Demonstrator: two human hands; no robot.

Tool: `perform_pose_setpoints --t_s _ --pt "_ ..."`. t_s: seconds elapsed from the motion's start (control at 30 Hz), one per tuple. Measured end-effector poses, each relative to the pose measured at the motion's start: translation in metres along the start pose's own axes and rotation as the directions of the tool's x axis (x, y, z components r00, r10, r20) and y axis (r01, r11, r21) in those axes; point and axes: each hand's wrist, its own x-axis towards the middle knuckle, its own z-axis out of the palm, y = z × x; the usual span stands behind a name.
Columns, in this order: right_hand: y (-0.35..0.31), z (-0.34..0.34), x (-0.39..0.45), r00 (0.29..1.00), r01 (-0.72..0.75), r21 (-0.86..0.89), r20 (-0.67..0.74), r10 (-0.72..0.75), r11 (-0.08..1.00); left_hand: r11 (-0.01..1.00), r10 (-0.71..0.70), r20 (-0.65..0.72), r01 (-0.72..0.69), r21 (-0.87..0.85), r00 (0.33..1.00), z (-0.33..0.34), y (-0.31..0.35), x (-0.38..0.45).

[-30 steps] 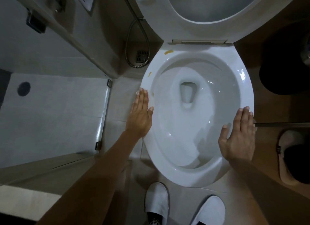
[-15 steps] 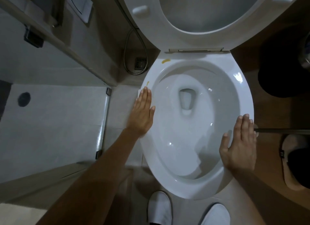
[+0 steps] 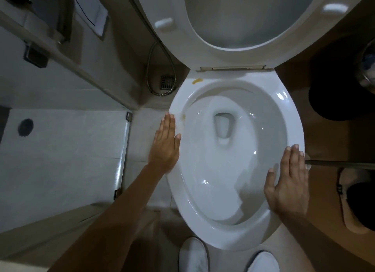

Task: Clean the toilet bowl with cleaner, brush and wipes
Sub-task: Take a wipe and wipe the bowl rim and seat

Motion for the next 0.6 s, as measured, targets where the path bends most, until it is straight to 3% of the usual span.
perform_pose_setpoints --t_s 0.3,0.43,0.6 --pt "0.001 0.000 0.000 1.000 -0.005 -0.017 0.005 0.005 1.000 0.998 0.028 0.045 -0.030 0.047 0.999 -0.013 0.008 0.057" --pt "0.000 -0.001 0.000 1.000 0.000 -0.020 0.010 0.000 1.000 0.989 0.028 0.047 -0.034 0.145 0.999 -0.018 0.012 0.057" --pt "-0.001 0.000 0.001 1.000 0.004 -0.012 -0.002 -0.004 1.000 0.995 0.049 0.071 -0.055 0.086 0.996 -0.011 0.018 0.049"
